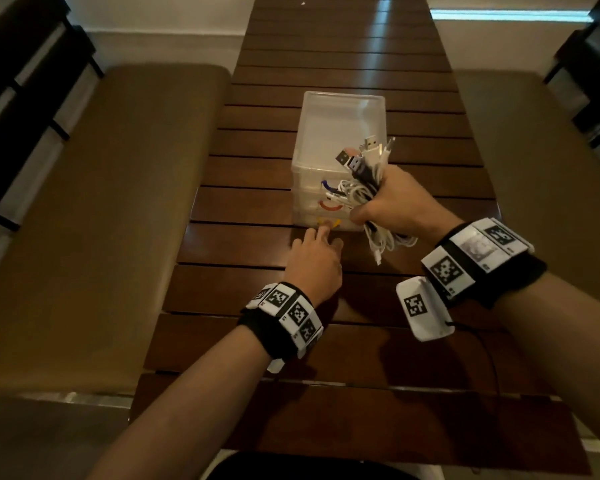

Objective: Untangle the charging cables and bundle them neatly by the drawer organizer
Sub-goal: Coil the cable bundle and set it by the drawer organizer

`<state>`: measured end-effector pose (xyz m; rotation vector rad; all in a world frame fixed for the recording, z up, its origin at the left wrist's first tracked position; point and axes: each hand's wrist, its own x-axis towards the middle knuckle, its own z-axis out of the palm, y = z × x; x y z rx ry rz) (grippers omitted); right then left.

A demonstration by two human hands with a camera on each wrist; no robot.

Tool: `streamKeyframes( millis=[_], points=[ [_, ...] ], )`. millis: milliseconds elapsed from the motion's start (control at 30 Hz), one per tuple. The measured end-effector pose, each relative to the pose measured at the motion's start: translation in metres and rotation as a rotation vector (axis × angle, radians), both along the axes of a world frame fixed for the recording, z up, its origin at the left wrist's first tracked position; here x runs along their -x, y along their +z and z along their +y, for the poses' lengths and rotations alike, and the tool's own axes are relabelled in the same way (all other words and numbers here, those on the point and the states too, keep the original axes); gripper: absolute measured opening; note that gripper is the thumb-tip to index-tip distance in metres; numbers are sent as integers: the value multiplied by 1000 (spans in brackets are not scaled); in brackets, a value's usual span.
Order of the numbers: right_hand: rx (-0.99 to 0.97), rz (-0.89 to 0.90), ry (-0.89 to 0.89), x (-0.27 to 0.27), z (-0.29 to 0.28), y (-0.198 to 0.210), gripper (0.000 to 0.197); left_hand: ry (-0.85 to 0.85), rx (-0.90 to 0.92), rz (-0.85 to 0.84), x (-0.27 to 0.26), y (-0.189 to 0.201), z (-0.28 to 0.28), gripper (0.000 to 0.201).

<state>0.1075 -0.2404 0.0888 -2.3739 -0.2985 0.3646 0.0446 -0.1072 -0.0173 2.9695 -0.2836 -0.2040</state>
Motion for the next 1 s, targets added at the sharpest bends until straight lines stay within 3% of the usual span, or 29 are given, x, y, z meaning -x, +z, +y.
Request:
streamKeyframes(
  millis=[100, 167, 233, 667, 1000],
  points=[
    [0, 6, 24, 1, 0, 2, 43, 26, 61, 13, 0, 2, -3, 32],
    [6, 14, 13, 2, -2, 2, 24, 28, 80, 29, 4, 7, -6, 32],
    [22, 23, 5, 4, -4, 3, 19, 14, 85, 34, 13, 12, -10, 32],
    [30, -6, -47, 41, -1, 6, 29, -72, 286, 43, 119, 17, -28, 33],
    [66, -31, -55, 56, -3, 1, 31, -121, 364, 92, 143, 24, -15, 23]
  ],
)
